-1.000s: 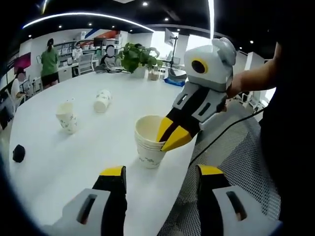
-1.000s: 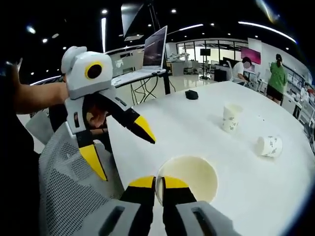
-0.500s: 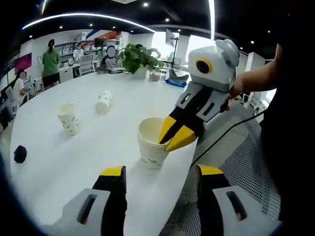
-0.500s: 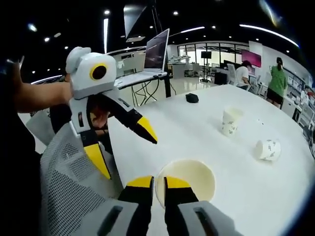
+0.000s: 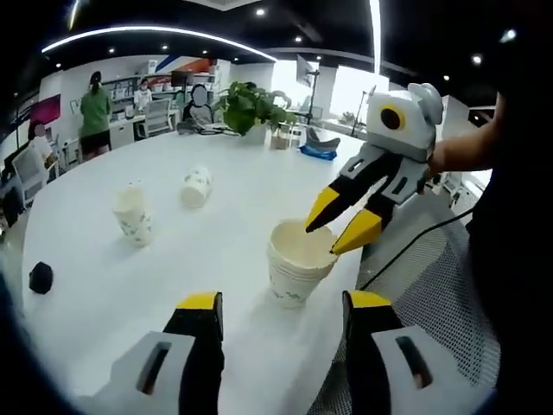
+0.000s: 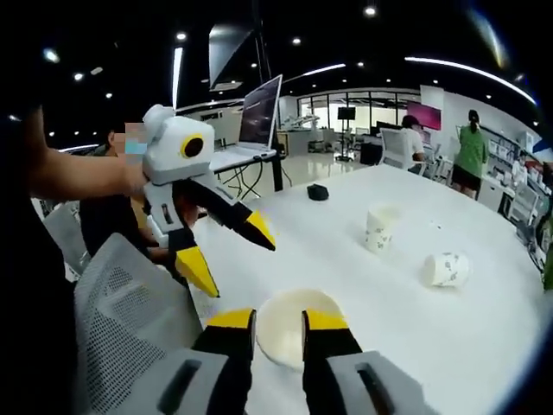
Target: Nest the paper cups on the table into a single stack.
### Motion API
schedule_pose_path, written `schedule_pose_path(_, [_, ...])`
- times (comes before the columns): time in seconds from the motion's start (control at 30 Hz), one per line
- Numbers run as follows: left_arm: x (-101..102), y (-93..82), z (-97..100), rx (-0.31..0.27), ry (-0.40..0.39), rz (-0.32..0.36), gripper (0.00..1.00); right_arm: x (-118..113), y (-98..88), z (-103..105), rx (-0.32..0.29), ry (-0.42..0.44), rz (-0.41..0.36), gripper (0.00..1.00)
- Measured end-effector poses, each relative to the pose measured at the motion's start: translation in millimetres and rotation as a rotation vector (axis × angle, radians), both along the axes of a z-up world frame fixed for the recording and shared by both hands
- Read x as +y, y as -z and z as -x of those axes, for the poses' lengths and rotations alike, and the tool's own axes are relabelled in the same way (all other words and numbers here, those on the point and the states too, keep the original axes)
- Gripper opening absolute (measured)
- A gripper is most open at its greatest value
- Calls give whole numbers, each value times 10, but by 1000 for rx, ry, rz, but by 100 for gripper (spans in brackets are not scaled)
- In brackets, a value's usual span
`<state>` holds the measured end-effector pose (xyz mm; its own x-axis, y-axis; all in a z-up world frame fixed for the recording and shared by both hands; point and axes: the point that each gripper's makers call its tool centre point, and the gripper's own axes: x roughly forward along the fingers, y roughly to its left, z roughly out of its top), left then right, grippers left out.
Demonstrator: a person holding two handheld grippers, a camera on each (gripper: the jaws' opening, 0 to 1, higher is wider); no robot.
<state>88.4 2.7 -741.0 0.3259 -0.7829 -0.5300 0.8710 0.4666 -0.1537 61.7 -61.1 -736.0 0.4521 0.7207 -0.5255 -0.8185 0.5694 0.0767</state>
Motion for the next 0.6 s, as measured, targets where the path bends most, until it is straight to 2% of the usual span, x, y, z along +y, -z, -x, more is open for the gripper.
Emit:
schedule_pose_path(0.5, [40,-120,-816,-99,-68,-24,55,-449,-37,-107,-64,169,-37,53])
schedule_pose_path(0.6, [31,-130,-995,-113,-80,-24,55,-523,-11,-98,-58,193,-40,59])
